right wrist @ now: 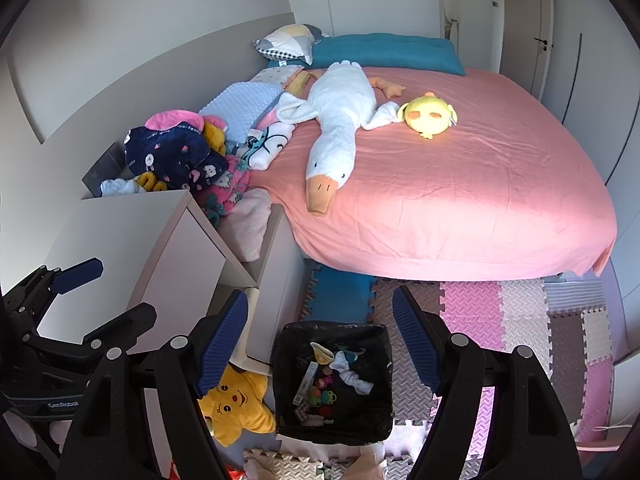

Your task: Collect trash

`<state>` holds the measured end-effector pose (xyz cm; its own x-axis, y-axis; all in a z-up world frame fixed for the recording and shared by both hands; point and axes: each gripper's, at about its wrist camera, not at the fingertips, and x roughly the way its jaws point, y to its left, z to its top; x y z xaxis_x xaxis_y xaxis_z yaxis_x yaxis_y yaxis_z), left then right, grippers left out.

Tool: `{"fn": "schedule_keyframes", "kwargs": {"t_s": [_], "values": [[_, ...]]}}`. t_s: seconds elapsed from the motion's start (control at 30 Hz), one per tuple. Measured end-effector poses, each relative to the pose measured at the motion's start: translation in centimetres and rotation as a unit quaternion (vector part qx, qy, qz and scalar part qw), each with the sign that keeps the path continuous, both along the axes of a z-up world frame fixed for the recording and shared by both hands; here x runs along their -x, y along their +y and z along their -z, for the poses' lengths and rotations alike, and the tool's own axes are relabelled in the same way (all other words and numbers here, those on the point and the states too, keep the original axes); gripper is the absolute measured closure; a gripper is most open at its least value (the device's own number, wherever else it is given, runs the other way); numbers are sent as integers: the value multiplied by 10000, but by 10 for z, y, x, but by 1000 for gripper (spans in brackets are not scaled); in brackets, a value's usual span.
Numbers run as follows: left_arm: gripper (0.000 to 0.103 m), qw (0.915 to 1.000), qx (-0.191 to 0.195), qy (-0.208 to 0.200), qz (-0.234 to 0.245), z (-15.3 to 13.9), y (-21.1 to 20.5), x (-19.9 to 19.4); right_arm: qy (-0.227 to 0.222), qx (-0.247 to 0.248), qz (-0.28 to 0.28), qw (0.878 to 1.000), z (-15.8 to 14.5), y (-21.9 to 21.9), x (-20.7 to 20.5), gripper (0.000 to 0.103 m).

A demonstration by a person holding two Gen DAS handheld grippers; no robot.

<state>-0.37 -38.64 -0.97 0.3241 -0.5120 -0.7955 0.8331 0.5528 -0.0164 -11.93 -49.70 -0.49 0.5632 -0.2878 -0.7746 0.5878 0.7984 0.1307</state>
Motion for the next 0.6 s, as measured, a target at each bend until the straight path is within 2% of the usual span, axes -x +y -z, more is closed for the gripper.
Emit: {"fn": "schedule_keyframes", "kwargs": {"t_s": [0.2,0.6], "values": [[7,9999,117,85,44,0,0,-3,14,7,1,10000,1,-2,1,28],[7,9999,37,138,35,4,-2,-8,20,3,-1,10000,2,-4,2,28]]}}
